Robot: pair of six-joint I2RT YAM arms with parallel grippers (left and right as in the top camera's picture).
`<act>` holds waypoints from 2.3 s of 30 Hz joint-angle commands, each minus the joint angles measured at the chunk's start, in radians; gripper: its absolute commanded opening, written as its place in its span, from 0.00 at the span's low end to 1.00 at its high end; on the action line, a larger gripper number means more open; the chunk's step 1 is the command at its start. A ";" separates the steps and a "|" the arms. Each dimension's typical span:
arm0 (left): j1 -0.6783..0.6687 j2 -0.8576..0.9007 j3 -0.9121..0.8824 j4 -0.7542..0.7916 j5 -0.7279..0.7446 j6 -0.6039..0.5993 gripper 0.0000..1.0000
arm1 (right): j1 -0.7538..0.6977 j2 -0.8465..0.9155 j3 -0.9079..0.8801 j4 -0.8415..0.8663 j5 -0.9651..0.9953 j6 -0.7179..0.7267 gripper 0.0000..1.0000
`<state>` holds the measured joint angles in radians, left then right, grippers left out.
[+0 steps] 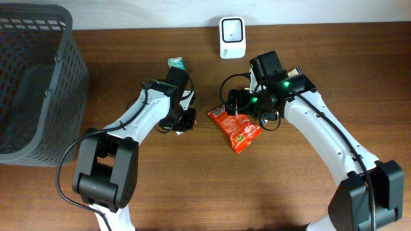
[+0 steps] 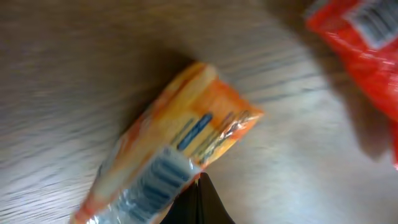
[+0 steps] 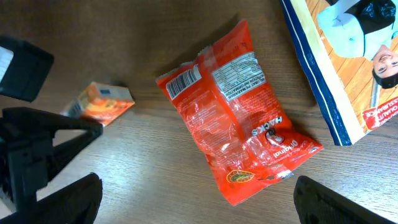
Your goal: Scan the item barcode
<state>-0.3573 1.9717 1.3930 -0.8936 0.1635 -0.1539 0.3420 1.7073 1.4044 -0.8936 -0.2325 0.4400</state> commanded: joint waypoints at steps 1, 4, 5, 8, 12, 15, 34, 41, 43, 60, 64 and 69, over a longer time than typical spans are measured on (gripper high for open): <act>0.015 0.003 0.042 -0.021 -0.163 -0.087 0.00 | 0.005 0.002 0.008 0.000 0.008 -0.010 0.98; 0.045 0.002 0.111 -0.048 -0.171 -0.112 0.00 | 0.005 0.011 0.008 0.009 0.008 -0.010 0.98; 0.052 0.002 0.133 -0.061 -0.169 -0.113 0.00 | 0.005 0.017 0.008 0.011 0.008 -0.010 0.98; 0.071 0.001 0.202 -0.109 -0.167 -0.115 0.00 | 0.006 0.039 0.006 0.024 -0.003 -0.010 0.99; 0.108 0.001 0.325 -0.204 -0.176 -0.115 0.00 | 0.018 0.103 0.006 0.109 -0.110 0.000 0.98; 0.143 0.001 0.355 -0.222 -0.198 -0.129 0.00 | 0.040 0.140 0.006 0.193 -0.183 0.056 0.98; 0.243 0.006 0.341 -0.304 -0.443 -0.148 0.99 | 0.250 0.376 0.006 0.593 -0.061 0.601 0.67; 0.244 0.009 0.332 -0.331 -0.467 -0.201 0.99 | 0.293 0.377 0.006 0.621 -0.050 0.699 0.64; 0.244 0.009 0.322 -0.331 -0.467 -0.201 0.99 | 0.303 0.377 0.006 0.621 -0.037 0.699 0.63; 0.244 0.009 0.230 -0.322 -0.467 -0.201 0.99 | 0.323 0.458 0.006 0.648 0.008 0.774 0.43; 0.244 0.009 0.230 -0.320 -0.467 -0.201 0.99 | 0.323 0.459 0.006 0.648 0.049 0.774 0.29; 0.244 0.009 0.230 -0.320 -0.467 -0.201 0.99 | 0.323 0.459 0.006 0.653 0.090 0.773 0.28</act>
<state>-0.1181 1.9732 1.6321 -1.2148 -0.2890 -0.3412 0.6563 2.1464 1.4059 -0.2424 -0.2024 1.2114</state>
